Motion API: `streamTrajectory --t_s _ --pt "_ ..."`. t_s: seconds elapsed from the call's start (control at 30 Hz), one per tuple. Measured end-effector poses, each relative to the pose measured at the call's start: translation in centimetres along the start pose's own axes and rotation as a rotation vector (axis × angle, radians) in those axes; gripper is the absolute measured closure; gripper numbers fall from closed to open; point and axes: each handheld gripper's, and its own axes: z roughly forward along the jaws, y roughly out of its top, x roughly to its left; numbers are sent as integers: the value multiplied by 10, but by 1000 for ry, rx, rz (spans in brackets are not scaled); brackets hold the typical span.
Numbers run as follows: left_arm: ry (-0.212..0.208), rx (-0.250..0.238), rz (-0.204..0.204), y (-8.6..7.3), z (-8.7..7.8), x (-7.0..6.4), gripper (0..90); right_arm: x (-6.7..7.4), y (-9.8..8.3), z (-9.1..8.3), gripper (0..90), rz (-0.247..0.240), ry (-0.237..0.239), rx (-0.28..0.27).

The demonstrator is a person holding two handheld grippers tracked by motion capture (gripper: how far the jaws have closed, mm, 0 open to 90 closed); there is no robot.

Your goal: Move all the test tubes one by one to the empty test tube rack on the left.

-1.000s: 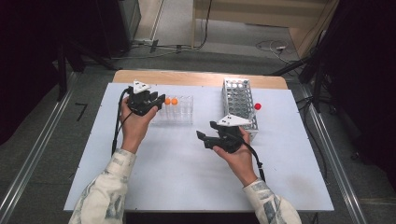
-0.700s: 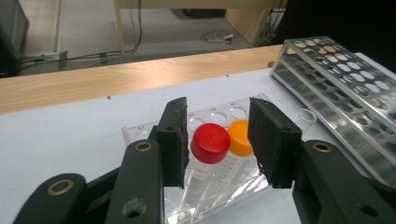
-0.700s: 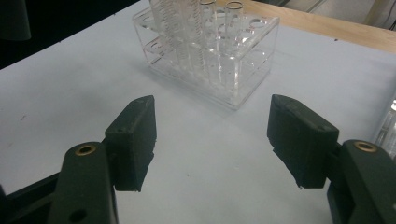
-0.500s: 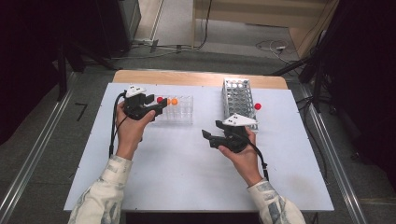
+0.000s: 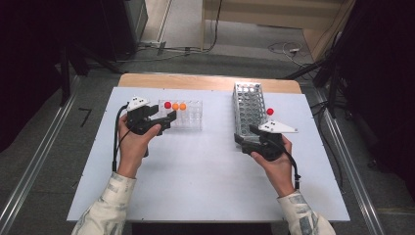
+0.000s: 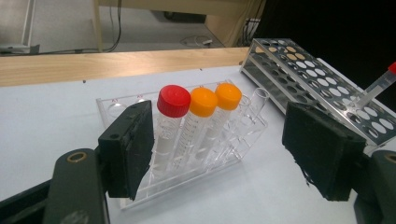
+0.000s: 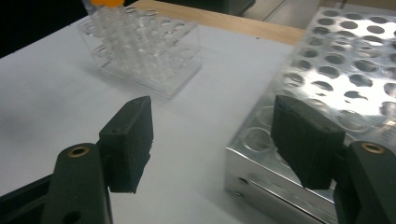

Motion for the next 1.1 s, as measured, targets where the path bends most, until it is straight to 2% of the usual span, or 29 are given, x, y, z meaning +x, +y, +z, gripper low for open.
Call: streamTrajectory --t_s 0.3,0.47,0.53,0.7,0.8,0.93,1.1 --pt "-4 11 -1 -2 0 -1 247 -33 -4 -14 272 32 -119 -15" --pt "-4 4 -4 -2 -2 -1 244 -49 -4 -8 299 72 -159 -9" --pt "-6 4 -7 -1 -2 0 244 -53 -4 -4 319 73 -177 -8" --pt "-8 5 -10 -1 -3 1 244 -59 -2 4 430 74 -232 -11" --pt "-10 5 -11 -1 -3 0 244 -65 -1 9 495 91 -252 -26" --pt "-16 5 -12 -1 -3 0 244 -72 1 20 553 105 -268 -11" --pt "-12 4 -18 -2 -4 2 244 -75 3 27 673 101 -275 -1"
